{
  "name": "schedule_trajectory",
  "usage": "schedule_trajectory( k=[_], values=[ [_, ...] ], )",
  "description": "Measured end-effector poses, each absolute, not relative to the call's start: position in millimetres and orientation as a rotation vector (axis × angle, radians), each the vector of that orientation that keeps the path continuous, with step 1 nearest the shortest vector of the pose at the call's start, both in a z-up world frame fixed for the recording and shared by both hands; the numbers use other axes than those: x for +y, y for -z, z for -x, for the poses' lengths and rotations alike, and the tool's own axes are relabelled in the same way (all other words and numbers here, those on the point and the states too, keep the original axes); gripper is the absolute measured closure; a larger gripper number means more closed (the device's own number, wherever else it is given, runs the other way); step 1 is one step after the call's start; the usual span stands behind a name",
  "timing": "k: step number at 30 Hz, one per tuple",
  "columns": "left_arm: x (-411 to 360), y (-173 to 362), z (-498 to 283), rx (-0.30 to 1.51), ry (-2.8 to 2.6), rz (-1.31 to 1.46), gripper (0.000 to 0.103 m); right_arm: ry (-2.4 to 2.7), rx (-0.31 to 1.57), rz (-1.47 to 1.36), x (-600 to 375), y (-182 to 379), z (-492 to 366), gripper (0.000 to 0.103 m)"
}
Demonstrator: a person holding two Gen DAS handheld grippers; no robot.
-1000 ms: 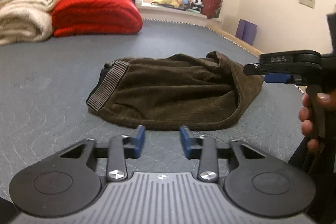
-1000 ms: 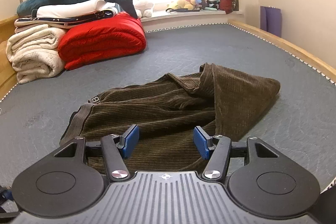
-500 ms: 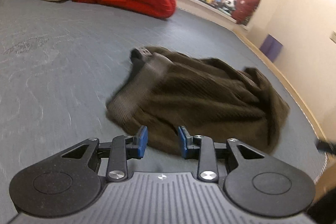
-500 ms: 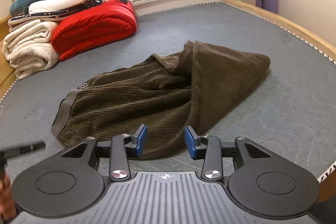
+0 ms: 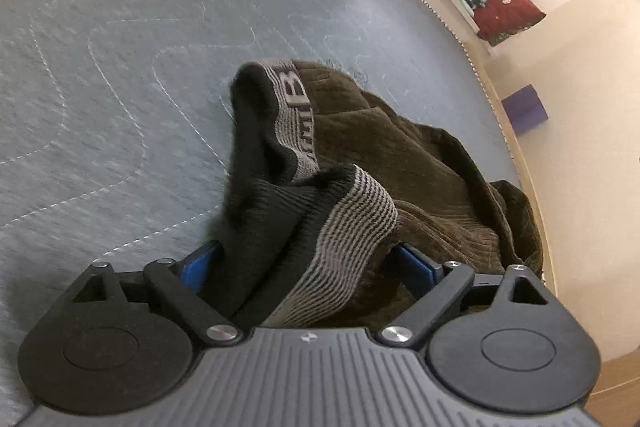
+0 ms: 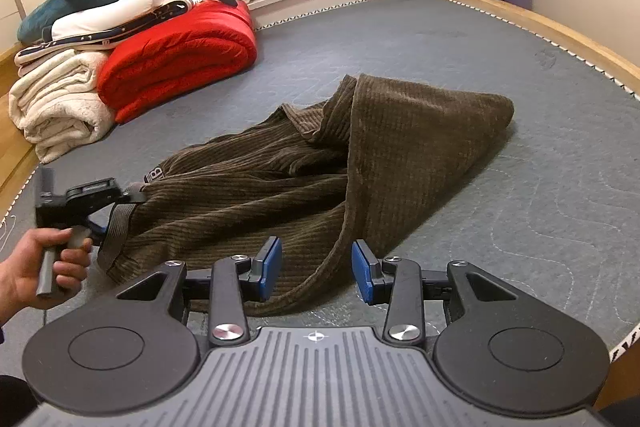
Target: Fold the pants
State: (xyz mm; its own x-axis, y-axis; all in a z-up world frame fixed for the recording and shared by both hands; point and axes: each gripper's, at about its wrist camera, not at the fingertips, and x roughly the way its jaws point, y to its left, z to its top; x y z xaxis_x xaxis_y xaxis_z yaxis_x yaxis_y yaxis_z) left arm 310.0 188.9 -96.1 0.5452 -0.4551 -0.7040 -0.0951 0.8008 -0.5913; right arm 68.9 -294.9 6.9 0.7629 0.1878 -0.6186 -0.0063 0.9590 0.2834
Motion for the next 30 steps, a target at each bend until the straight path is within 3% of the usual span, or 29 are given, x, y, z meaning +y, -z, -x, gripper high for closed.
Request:
schedule_trajectory(
  k=[2,4,10,19,20,25,27,30],
  values=[
    [186,93,-312,0.972,0.236,0.577,0.034,-0.107,0.704,-0.278,-294,-7,-73,0.062],
    [188,88,-309,0.979,0.257,0.561,0.066,-0.107,0.704,-0.277,-290,-8,-76,0.062],
    [220,42,-269,0.917,0.261,0.556,0.079,-0.104,0.704,-0.259,-269,-8,-85,0.062],
    [356,20,-139,0.844,-0.149,0.598,0.078,-0.097,0.731,-0.257,-232,-6,-82,0.062],
    [367,22,-127,0.848,-0.185,0.617,0.075,-0.101,0.738,-0.251,-227,-5,-81,0.062],
    [349,17,-88,0.785,-0.437,0.515,0.038,-0.123,0.728,-0.155,-199,-4,-74,0.062],
    [322,3,-69,0.662,-0.588,0.433,0.032,-0.126,0.715,-0.113,-191,-4,-72,0.062],
    [286,-3,-56,0.580,-0.560,0.417,0.031,-0.121,0.712,-0.099,-190,-3,-75,0.064]
  ],
)
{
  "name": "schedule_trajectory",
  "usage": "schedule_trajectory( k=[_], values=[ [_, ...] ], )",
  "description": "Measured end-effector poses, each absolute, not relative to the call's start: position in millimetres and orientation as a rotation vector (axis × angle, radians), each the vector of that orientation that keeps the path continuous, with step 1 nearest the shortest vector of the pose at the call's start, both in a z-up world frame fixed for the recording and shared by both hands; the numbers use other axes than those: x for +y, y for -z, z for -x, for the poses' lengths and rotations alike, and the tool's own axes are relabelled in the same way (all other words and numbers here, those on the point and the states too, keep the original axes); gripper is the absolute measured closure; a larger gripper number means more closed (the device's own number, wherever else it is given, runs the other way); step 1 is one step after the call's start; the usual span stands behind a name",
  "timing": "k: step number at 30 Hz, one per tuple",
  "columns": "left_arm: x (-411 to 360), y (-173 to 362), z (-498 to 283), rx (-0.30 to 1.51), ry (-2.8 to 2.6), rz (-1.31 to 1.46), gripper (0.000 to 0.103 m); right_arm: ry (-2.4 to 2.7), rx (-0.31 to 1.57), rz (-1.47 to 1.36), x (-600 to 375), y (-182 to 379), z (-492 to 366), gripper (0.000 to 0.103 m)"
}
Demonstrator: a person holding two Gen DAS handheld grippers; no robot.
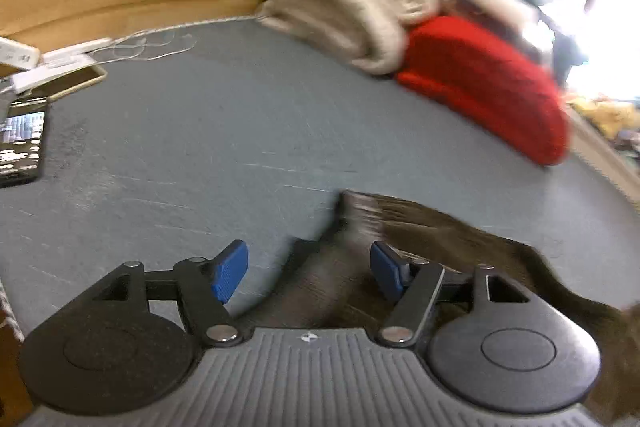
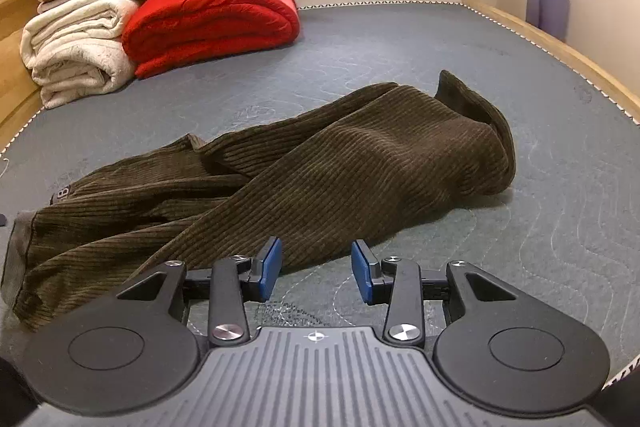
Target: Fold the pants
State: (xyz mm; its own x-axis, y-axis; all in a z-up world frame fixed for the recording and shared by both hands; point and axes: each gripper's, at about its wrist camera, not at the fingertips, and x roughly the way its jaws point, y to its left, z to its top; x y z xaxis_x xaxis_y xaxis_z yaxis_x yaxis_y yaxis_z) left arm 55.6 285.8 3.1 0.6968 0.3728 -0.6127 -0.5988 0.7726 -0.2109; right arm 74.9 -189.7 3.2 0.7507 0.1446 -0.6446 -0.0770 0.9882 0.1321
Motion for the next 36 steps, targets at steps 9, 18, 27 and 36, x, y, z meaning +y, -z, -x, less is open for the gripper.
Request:
schedule_trajectory(
  k=[9,18,27,36],
  values=[
    [237,61,-91,0.801,0.201,0.455,0.084,-0.111,0.738,-0.153,-184,4,-130,0.065],
    [220,100,-97,0.997,0.434,0.588,0.068,-0.098,0.940,-0.240,-137,37,-252,0.046],
    [193,105,-107,1.001,0.423,0.451,0.092,-0.023,1.053,-0.084,-105,62,-283,0.076],
    [166,72,-83,0.934,0.626,0.266,0.093,-0.061,0.918,-0.123,-181,20,-174,0.095]
  ],
)
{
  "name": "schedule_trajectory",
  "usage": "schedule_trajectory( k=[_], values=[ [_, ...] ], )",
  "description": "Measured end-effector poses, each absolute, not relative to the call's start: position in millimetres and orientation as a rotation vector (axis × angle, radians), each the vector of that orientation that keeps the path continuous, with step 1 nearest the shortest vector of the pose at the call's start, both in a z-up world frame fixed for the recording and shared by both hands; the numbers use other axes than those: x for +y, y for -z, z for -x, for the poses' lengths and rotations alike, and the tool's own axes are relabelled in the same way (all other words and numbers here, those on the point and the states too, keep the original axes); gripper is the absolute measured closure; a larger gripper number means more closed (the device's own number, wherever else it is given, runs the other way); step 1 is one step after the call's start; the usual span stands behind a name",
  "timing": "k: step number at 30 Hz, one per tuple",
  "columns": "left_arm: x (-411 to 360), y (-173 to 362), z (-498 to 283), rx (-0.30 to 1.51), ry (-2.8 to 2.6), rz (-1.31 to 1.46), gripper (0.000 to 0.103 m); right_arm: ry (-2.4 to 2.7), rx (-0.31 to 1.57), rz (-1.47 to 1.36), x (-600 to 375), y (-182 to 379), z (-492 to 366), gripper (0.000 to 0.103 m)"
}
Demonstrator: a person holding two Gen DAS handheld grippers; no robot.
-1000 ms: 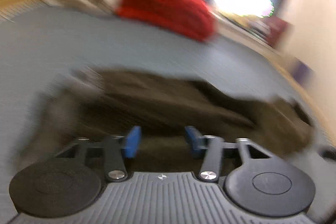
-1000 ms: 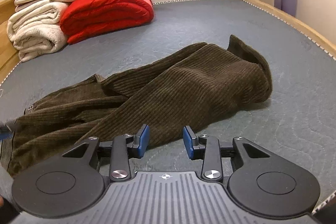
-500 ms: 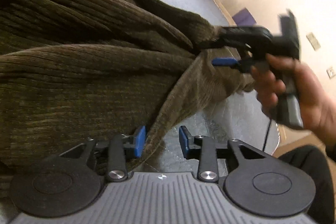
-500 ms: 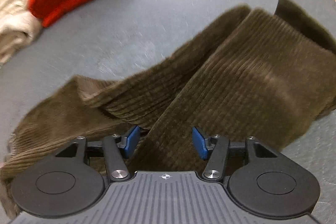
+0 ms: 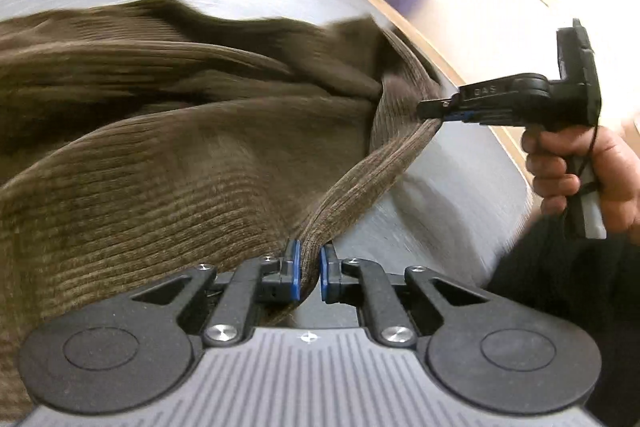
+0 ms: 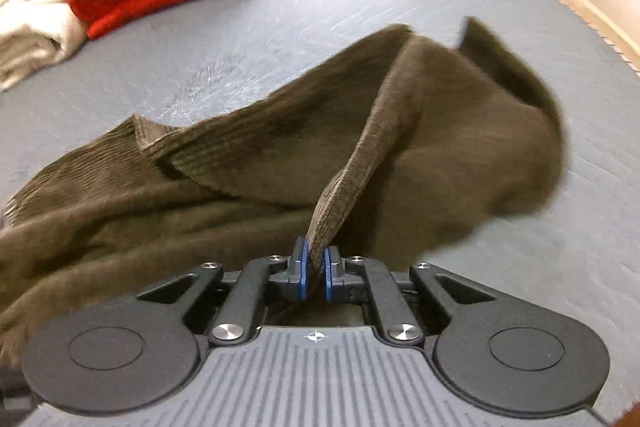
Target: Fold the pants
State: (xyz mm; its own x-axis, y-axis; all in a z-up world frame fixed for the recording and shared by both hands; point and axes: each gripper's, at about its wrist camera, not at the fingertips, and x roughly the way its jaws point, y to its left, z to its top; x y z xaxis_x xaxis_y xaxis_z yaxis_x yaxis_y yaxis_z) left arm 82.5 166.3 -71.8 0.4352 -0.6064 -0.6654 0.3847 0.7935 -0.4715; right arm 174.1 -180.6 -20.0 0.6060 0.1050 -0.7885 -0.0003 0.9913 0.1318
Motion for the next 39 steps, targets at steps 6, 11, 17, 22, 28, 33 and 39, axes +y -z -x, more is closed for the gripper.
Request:
schedule_trajectory(
  k=[6,11,17,22,28,33,39],
  values=[
    [148,78,-79,1.026,0.748,0.193,0.075,-0.017,1.033,-0.157,-228,40,-77,0.096],
    [174,66,-94,0.933,0.735,0.446,0.058,0.012,1.152,-0.135,-247,61,-63,0.100],
    [196,67,-111,0.843,0.440,0.451,0.055,0.021,0.936,-0.166,-282,19,-80,0.096],
    [180,100,-125,0.986,0.307,0.287,0.075,-0.001,0.806,-0.069,-280,-3,-142,0.068],
    [169,103,-129,0.975,0.304,0.246,0.075,0.013,0.793,0.037,-269,-6,-228,0.048],
    [168,99,-108,0.954,0.307,0.201,0.070,0.060,0.883,0.157,-262,20,-274,0.050],
    [157,101,-104,0.935,0.314,0.150,0.059,0.058,0.865,0.105,-291,19,-269,0.095]
  ],
)
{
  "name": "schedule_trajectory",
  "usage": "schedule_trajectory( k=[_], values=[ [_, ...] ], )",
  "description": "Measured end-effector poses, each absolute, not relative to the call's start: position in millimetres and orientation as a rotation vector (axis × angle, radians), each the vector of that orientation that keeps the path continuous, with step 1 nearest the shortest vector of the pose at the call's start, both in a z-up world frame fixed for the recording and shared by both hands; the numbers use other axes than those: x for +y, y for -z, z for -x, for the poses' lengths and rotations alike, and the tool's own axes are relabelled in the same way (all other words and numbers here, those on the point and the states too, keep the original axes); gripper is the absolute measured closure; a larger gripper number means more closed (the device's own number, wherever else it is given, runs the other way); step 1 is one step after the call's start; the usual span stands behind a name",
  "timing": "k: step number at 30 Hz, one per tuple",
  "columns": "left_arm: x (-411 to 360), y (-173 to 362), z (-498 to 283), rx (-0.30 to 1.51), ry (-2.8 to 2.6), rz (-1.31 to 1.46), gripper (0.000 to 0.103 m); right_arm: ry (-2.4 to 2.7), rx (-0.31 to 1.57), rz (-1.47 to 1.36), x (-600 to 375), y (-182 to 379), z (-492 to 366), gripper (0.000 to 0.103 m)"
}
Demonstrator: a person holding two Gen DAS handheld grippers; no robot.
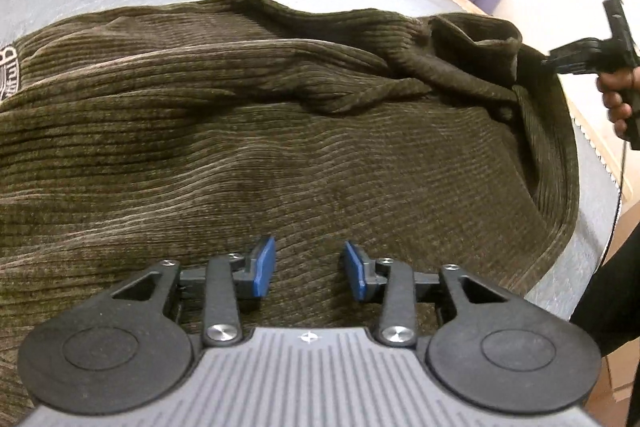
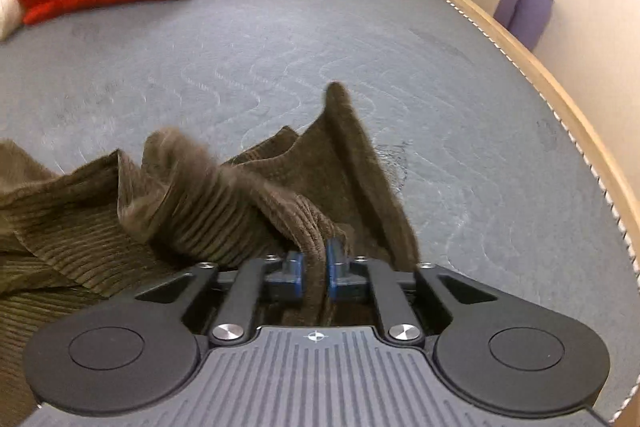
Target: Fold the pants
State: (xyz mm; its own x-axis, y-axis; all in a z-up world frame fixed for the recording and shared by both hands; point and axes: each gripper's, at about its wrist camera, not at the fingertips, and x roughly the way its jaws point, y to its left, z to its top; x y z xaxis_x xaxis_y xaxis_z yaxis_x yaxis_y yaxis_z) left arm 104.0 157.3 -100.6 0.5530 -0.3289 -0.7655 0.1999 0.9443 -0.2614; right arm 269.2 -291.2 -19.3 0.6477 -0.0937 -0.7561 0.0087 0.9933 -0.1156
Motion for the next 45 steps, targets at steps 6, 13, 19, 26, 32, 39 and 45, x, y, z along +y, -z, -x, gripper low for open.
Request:
schedule_trajectory(
  k=[6,13,19,26,32,39,45],
  values=[
    [153,101,-106,0.934,0.295,0.142,0.058,0.109,0.874,0.012,-361,21,-202,0.096],
    [145,104,-106,0.921,0.334,0.132,0.031,0.089,1.220,-0.111,-442,80,-126,0.096],
    [122,108,-101,0.900,0.343,0.028,0.015,0.058,1.061,-0.252,-470,59,-106,0.078],
    [120,110,-98,0.882,0.330,0.014,0.014,0.007,0.929,-0.584,-498,52,-122,0.068],
    [119,110,-96,0.871,0.332,0.013,0.012,0.039,0.842,-0.963,-538,63,-122,0.058],
    [114,112,-95,0.861,0.312,-0.005,0.010,0.110,0.921,-1.094,-544,86,-126,0.054],
    [108,115,-92,0.844,0.279,-0.021,0.010,0.301,0.872,-1.103,-559,81,-134,0.078]
  ],
)
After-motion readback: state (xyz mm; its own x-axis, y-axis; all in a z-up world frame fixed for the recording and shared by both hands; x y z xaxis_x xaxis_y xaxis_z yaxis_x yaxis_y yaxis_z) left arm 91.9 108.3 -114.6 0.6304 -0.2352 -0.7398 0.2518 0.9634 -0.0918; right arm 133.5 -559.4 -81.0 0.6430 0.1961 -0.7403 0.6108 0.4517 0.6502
